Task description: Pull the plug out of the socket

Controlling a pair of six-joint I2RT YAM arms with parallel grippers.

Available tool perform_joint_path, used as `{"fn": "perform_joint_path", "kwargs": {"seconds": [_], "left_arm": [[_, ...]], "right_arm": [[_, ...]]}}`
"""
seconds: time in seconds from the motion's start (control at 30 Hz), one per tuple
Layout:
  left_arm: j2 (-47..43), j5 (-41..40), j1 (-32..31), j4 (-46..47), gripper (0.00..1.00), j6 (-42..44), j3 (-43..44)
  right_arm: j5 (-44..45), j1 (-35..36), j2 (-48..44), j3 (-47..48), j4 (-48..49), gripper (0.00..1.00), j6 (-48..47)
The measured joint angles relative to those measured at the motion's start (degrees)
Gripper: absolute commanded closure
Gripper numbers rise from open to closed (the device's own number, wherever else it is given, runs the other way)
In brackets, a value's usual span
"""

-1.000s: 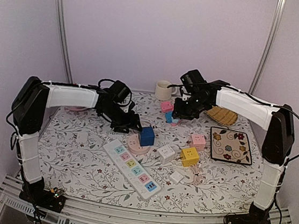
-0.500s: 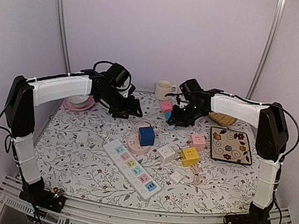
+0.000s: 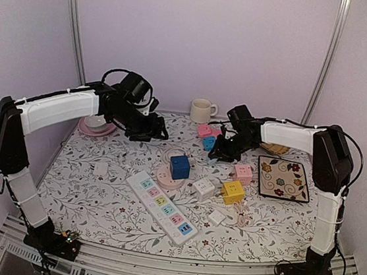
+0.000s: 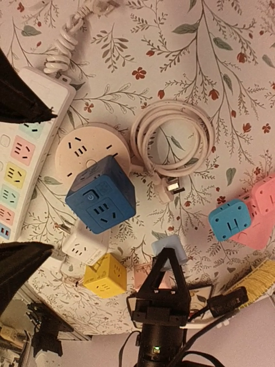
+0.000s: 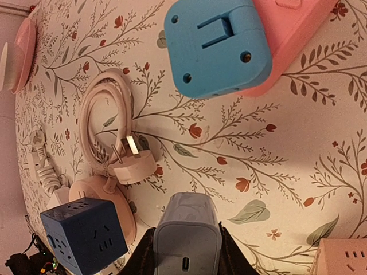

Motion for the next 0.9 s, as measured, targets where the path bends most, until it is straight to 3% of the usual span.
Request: {"fn": "perform_joint_path", "kwargs": {"seconds": [0.5, 0.9], "left_arm": [[0.0, -0.1, 0.4, 0.0, 0.30, 0.0, -1.2], [-0.2, 0.2, 2.7, 0.7, 0.30, 0.0, -4.7]], "right_arm": [[0.2, -1.4, 0.0, -3.3, 1.1, 0.41, 1.0], [7.6, -1.2, -1.0, 1.9, -7.3, 0.11, -1.2]]}}
